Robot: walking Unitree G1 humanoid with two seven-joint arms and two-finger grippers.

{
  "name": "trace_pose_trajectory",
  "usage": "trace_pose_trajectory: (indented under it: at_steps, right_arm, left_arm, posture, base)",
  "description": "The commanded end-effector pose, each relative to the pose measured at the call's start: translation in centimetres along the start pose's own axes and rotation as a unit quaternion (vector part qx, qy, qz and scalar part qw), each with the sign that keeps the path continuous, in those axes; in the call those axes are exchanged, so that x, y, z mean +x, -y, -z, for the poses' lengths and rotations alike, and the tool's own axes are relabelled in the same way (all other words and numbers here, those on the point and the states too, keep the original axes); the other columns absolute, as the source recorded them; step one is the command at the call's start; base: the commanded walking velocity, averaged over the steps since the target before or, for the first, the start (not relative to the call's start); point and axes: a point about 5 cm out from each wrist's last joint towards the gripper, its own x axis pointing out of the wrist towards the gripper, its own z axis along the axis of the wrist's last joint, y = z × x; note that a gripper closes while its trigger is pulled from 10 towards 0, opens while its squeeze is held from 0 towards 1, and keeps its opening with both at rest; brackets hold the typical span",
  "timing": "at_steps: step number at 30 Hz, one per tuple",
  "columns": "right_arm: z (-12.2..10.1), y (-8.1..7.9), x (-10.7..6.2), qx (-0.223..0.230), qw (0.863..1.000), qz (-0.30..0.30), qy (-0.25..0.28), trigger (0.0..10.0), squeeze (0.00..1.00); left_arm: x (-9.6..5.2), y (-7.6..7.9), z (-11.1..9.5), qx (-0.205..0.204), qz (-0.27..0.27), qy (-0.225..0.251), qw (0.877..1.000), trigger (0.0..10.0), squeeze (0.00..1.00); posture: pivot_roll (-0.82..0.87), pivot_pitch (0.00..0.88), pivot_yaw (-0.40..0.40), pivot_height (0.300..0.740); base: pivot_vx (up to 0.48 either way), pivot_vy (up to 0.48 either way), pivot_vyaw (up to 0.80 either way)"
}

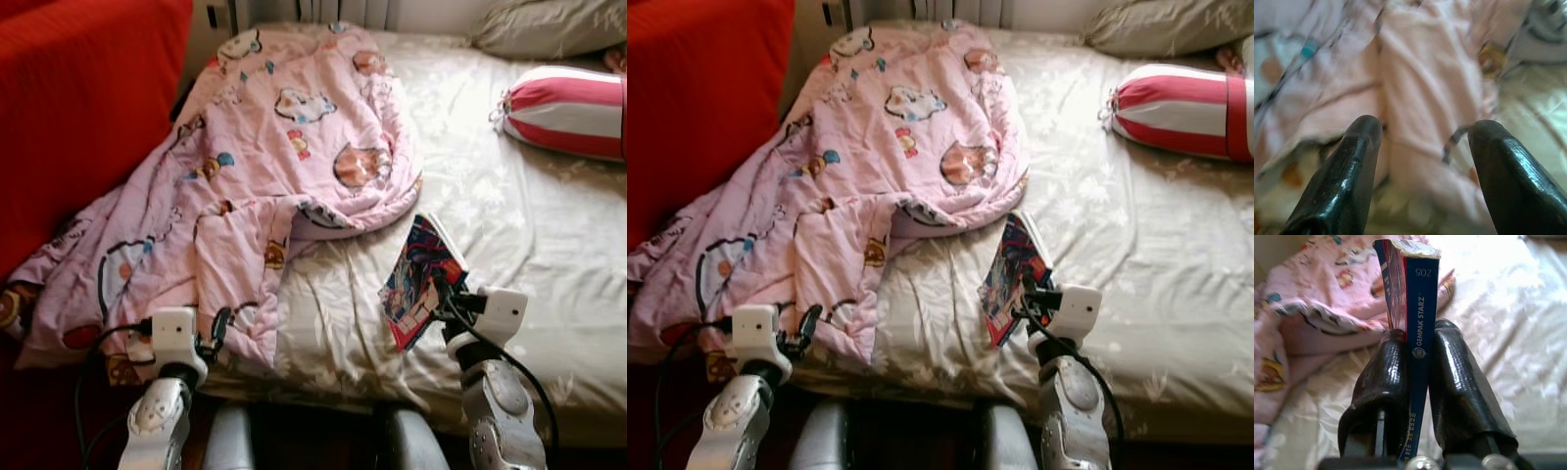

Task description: Clean up the room

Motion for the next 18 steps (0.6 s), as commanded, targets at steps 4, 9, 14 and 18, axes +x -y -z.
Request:
trace_pose_trajectory:
  at_steps: [4,9,14,18]
  right_arm:
    - [-0.6,0.0,0.0,-0.017,1.0,-0.002,0.011,10.0,0.0]
    - [-0.8,-0.2,-0.5,-0.024,1.0,-0.005,0.011,10.0,0.0]
    - [0.0,0.0,-1.1,-0.025,1.0,-0.009,-0.007,10.0,0.0]
    - [0.7,-0.3,-0.9,-0.025,1.0,-0.004,-0.012,10.0,0.0]
  left_arm:
    - [-0.7,-0.6,3.0,-0.023,-0.019,-0.058,0.998,10.0,0.0]
    - [-1.2,-2.0,4.7,-0.017,-0.041,-0.099,0.994,10.0,0.0]
    - [-1.9,-3.4,6.6,-0.019,-0.063,-0.156,0.986,10.0,0.0]
    - [-4.2,-2.9,9.7,0.002,-0.045,-0.233,0.972,10.0,0.0]
  posture:
    - [0.15,0.04,-0.061,0.706]
    - [0.15,0.02,-0.08,0.731]
    - [0.17,0.013,-0.069,0.74]
    - [0.16,0.001,-0.049,0.74]
  base:
    - [0.0,0.0,0.0]
    - [0.0,0.0,0.0]
    - [0.0,0.0,0.0]
    - [0.0,0.0,0.0]
